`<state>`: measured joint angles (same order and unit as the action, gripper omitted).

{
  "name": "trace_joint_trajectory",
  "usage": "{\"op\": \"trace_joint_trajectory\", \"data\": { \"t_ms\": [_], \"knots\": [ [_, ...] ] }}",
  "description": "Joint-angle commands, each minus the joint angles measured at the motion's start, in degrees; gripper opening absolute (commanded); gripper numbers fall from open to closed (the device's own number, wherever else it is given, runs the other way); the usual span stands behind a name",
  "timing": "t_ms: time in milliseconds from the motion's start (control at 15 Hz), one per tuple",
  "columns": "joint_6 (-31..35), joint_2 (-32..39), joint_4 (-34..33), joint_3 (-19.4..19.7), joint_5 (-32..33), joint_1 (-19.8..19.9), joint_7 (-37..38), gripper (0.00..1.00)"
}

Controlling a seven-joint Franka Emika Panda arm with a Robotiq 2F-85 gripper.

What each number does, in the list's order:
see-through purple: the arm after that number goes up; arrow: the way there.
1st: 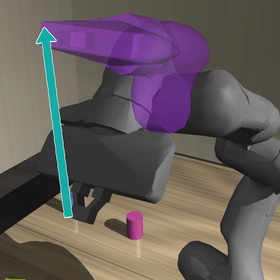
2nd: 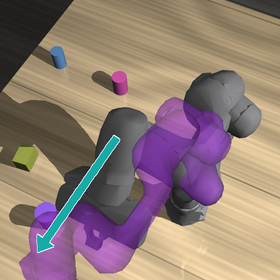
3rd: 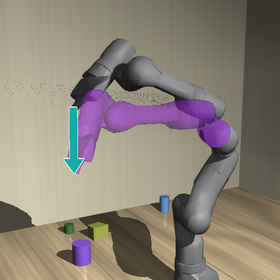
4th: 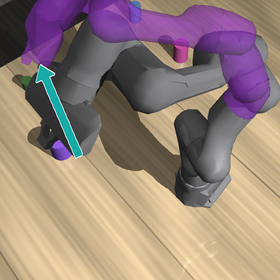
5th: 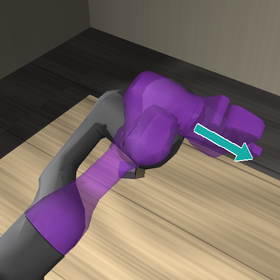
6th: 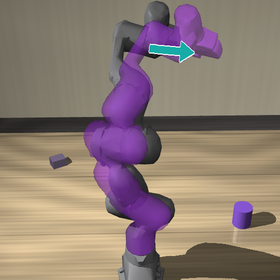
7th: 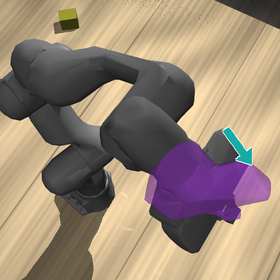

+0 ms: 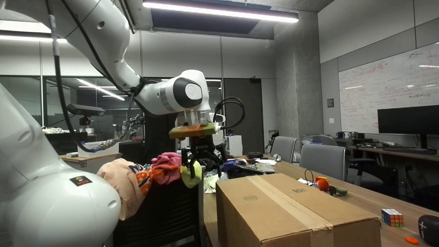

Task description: Put the peach shirt, pink shirt and the green towel on the top of the box

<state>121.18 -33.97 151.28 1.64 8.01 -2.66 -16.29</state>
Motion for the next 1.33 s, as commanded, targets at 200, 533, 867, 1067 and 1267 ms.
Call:
{"op": "trace_joint_trajectory", "data": {
  "t_ms": [200, 533, 867, 1067, 1267],
  "knots": [
    [-2.50, -8.92, 0.88, -0.08, -9.23, -7.65, -0.79, 1.00],
    [-1.36, -9.35, 0.02, -2.95, -15.70, -12.65, 0.91, 1.00],
    [-0.84, -6.67, -1.10, -7.64, -18.76, -16.09, 3.61, 1.00],
    [-0.33, -4.96, -2.22, -9.61, -20.76, -17.71, 5.11, 1.00],
    [0.37, -2.53, -3.94, -10.93, -22.91, -18.71, 6.81, 1.00]
  ]
}}
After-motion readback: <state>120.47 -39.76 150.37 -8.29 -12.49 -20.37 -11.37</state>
